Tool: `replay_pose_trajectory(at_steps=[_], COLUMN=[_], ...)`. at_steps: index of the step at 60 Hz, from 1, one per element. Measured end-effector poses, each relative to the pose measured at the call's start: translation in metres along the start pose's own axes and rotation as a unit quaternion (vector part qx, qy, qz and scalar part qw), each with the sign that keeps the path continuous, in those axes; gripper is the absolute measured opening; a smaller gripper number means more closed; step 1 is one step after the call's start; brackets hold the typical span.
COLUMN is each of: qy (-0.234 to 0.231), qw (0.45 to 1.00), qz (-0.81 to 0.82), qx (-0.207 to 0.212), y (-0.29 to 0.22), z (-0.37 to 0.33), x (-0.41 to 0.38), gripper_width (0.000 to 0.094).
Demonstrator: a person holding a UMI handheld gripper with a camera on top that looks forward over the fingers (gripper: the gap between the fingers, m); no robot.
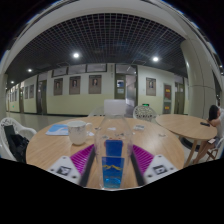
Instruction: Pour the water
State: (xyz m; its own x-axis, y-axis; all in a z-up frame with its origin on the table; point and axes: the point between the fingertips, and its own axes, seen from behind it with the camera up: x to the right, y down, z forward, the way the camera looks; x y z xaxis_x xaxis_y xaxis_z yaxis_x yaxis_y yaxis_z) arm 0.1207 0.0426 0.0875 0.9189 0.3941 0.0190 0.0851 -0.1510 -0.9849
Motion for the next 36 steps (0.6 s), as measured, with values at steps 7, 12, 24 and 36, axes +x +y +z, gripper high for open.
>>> replay_pose_trajectory(at_steps=[7,12,24,36], qy=[0.028,0.038,0.05,0.107], qw=[0.999,0.999,0.998,0.948], qz=[0.016,0.012,-0.025,-0.3], qx=[0.009,0.008,0.031,0.018], y=[0.003,0.005,-0.007,-0.065], z=[0.008,0.009,0.013,0.084], x=[0.007,0.01,0.017,0.029], gripper_width=[0.0461,0.0434,0.0325,0.0325])
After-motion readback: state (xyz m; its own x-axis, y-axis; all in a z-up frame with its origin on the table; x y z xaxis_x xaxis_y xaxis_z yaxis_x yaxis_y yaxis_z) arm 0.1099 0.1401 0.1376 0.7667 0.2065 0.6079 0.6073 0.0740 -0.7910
